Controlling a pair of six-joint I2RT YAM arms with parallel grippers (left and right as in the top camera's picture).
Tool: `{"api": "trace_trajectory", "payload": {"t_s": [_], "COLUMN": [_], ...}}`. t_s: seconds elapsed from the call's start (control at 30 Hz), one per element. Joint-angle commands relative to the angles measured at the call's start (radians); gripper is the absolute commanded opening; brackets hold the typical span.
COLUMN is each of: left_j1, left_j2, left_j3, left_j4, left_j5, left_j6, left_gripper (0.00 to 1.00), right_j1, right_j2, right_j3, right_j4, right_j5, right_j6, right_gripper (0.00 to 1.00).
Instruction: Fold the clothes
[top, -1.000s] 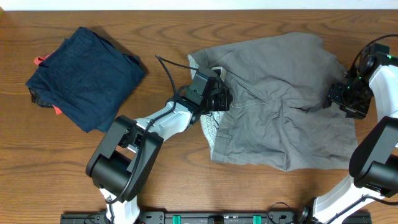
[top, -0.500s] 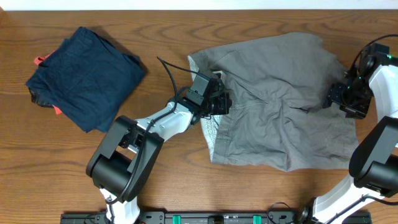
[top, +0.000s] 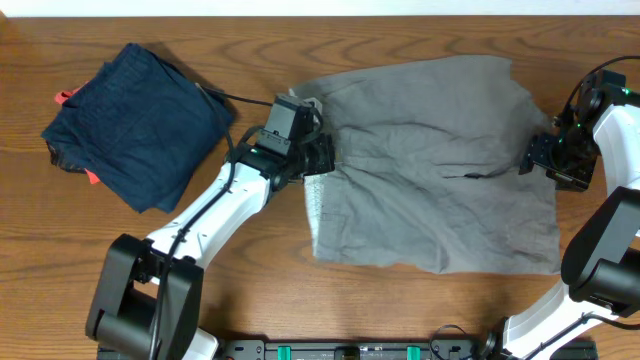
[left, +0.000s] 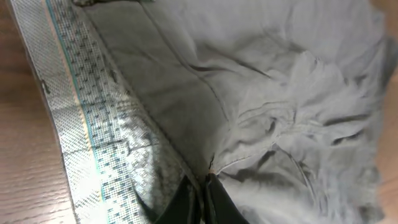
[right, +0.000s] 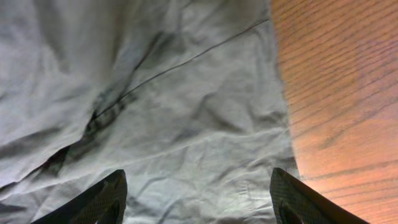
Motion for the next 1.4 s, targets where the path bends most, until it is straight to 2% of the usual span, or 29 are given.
{"api": "trace_trajectory", "payload": {"t_s": [0.0, 0.27, 0.5, 0.67, 0.77, 0.93, 1.17, 1.37], "left_j1": [0.002, 0.032, 0.034, 0.034, 0.034, 0.034, 0.034, 0.034], "left_j2": [0.022, 0.022, 0.022, 0.022, 0.024, 0.024, 0.024, 0.024], "left_j3": [0.005, 0.005, 0.005, 0.005, 0.005, 0.005, 0.005, 0.005], "left_j4": [-0.01, -0.079, -0.098, -0.107, -0.12, -0.12, -0.12, -0.12], "left_j5": [-0.082, -0.245, -0.254, -0.257, -0.257, -0.257, -0.257, -0.257], "left_j6": [0.056, 0.019, 0.001, 0.0, 0.0, 0.0, 0.0, 0.0], "left_gripper": [0.06, 0.06, 0.06, 0.06, 0.06, 0.06, 0.06, 0.06], "right_j1": [-0.004, -0.027, -0.064, -0.07, -0.07, -0.07, -0.07, -0.07], "right_j2": [-0.006, -0.006, -0.006, -0.006, -0.006, -0.006, -0.007, -0.008], "right_j3": [-0.004, -0.039, -0.136, -0.215, -0.268, -0.328, -0.324, -0.295], "right_j4": [-0.001, 0.084, 0.291, 0.392, 0.439, 0.507, 0.526, 0.475], "right_j5": [0.06, 0.111, 0.066, 0.094, 0.14, 0.107, -0.142, -0.211], "right_j6": [0.011, 0.047, 0.061, 0.071, 0.095, 0.09, -0.059, -0.073], "right_gripper": [0.72, 0.69, 0.52, 0.47, 0.47, 0.48, 0.51, 0.52]}}
